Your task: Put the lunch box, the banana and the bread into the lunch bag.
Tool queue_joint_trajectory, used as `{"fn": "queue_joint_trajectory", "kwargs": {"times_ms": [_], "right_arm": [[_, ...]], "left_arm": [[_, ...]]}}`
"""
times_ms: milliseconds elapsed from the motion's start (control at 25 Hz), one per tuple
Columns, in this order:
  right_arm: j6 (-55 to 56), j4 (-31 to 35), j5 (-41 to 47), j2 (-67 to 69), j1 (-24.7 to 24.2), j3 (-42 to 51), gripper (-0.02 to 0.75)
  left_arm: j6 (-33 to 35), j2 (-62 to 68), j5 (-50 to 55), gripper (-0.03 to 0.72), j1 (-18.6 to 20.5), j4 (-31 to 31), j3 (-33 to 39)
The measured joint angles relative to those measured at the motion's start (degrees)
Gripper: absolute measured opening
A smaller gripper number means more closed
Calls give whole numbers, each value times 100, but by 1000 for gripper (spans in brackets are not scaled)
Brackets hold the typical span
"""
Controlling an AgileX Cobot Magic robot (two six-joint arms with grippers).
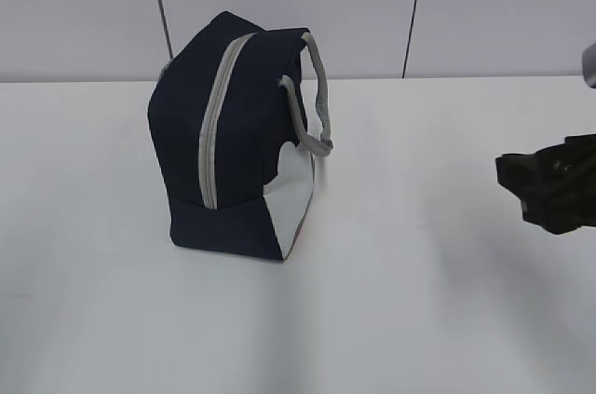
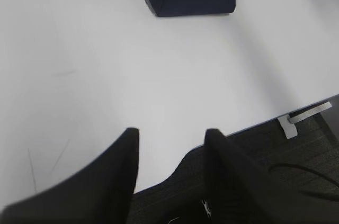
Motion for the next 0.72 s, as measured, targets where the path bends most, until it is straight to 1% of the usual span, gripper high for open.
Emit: {"fn": "queue_joint_trajectory", "kwargs": {"times_ms": [120,160,200,240,280,400,600,720], "right_arm": [[-2698,2481,1141,-185,0,-516,523],[-3533,3176,1523,-284,0,-697,523],[-4229,3657,1921,-381,0,-900,523],[-4677,4104,2201,-510,0,-1060,523],[-5044,4413,2352,-657,0,-1157,523],[-5450,4745,2640,-1099,0,-1277,523],[-5553,4832,3363,-1749,-12,-1281,523],[-5591,4895,3805,-2176,-193,-1231,523]], "left_arm": [[0,0,0,298,0,0,0],[0,0,0,298,0,-12,0],[0,0,-2,298,0,-17,0],[0,0,-2,298,0,-30,0],[0,0,-7,298,0,-30,0],[0,0,-7,298,0,-36,0],[0,0,-13,298,0,-62,0],[0,0,-13,296,0,-87,0]]}}
